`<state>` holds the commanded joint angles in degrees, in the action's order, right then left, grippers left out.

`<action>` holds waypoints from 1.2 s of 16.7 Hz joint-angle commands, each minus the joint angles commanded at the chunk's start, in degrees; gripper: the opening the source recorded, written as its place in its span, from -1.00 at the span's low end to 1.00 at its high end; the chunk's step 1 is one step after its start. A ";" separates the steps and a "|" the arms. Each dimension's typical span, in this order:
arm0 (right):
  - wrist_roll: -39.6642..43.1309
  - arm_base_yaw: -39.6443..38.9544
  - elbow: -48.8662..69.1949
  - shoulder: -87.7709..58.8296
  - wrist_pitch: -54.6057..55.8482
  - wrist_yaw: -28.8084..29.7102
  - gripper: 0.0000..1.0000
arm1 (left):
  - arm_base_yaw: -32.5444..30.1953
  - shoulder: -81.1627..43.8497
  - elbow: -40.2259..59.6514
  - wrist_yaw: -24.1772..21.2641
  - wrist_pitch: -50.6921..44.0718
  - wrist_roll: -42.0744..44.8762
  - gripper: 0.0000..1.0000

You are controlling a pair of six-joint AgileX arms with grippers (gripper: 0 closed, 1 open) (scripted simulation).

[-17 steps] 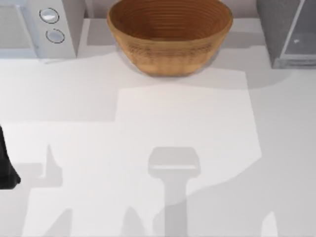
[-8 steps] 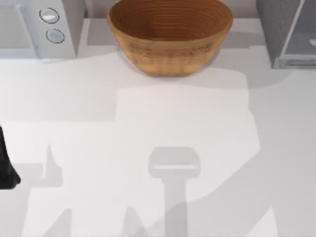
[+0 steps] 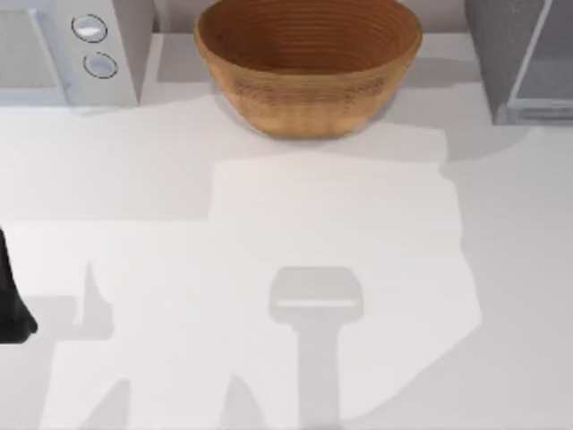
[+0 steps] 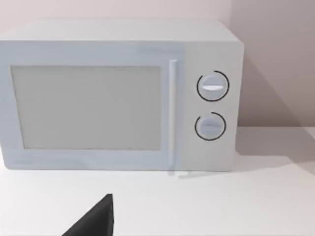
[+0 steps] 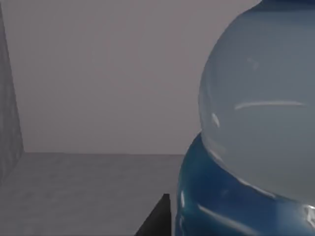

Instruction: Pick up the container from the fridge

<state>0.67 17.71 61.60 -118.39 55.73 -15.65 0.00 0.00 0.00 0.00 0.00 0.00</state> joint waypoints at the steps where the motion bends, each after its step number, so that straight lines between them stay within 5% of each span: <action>1: -0.01 0.42 -3.20 1.70 1.15 -0.42 -1.00 | 0.00 0.00 0.00 0.00 0.00 0.00 1.00; 13: -0.02 0.57 -11.41 8.75 2.87 -1.10 -1.00 | 0.00 0.00 0.00 0.00 0.00 0.00 1.00; 20: -0.12 -4.01 -23.34 35.58 -11.15 3.02 -1.00 | 0.00 0.00 0.00 0.00 0.00 0.00 1.00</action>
<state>0.55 13.70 38.26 -82.81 44.58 -12.63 0.00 0.00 0.00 0.00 0.00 0.00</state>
